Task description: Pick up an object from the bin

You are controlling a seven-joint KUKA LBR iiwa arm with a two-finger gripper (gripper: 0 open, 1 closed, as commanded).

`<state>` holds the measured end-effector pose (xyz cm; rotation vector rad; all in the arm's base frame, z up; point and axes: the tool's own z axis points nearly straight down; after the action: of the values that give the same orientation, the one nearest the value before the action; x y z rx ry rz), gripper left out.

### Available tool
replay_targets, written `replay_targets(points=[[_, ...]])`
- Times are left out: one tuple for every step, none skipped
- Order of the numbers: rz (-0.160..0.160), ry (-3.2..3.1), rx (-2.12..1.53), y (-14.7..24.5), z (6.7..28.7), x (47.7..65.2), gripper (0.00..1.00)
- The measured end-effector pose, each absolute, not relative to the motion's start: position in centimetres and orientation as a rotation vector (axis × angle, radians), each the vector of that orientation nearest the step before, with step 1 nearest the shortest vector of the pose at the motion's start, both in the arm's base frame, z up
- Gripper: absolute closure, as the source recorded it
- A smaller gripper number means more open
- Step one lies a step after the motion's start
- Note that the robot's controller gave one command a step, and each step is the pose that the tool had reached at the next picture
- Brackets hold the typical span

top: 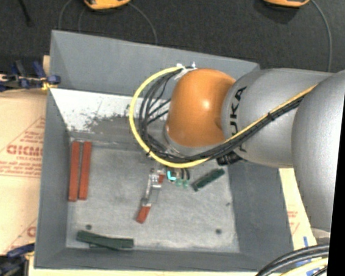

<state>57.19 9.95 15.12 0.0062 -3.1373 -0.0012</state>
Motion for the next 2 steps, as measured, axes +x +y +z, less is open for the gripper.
replay_targets(points=[[-0.003,-3.145,0.002,9.9,15.6,57.4,0.0],[-0.001,-3.141,0.275,7.8,10.9,57.1,0.0]])
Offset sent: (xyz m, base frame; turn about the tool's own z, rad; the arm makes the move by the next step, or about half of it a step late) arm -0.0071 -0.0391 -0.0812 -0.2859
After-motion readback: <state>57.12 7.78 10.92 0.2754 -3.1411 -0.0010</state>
